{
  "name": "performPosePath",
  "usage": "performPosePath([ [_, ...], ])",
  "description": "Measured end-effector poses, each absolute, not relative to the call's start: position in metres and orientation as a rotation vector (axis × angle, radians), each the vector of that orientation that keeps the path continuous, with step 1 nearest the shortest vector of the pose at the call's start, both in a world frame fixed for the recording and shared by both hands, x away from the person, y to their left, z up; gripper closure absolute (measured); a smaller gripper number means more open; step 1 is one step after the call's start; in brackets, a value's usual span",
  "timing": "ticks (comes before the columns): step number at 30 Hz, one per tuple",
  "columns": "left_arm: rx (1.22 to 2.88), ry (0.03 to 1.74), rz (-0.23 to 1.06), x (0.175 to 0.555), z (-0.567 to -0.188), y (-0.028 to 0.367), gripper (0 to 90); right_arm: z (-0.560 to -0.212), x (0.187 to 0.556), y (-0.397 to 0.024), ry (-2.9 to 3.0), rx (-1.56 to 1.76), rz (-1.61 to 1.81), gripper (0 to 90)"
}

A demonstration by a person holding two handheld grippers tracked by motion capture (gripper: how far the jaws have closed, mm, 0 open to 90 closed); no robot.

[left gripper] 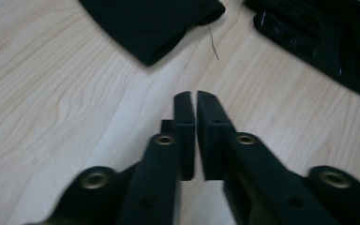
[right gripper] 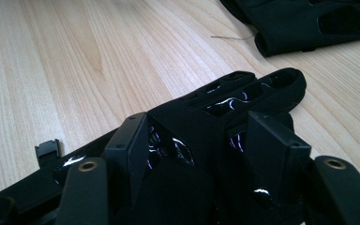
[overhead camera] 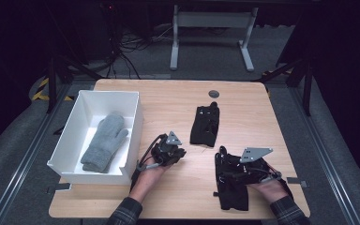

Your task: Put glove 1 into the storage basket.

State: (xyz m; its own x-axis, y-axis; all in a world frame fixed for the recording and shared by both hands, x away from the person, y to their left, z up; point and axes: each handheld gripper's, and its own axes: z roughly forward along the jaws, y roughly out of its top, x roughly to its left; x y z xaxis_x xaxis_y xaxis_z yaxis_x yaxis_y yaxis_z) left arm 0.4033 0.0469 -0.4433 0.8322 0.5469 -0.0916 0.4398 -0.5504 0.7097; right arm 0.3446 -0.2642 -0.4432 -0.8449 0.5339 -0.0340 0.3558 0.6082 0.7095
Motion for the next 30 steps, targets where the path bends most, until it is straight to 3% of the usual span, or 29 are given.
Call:
performPosePath([
  [16,2.205,0.722,0.127,0.468,-0.447,0.013,90.0,-0.445,0.344,-0.263,2.605,0.721,1.047,38.8],
  [30,2.292,0.722,0.094,0.462,-0.457,0.013,90.0,-0.445,0.344,-0.263,2.604,0.714,1.043,37.9],
])
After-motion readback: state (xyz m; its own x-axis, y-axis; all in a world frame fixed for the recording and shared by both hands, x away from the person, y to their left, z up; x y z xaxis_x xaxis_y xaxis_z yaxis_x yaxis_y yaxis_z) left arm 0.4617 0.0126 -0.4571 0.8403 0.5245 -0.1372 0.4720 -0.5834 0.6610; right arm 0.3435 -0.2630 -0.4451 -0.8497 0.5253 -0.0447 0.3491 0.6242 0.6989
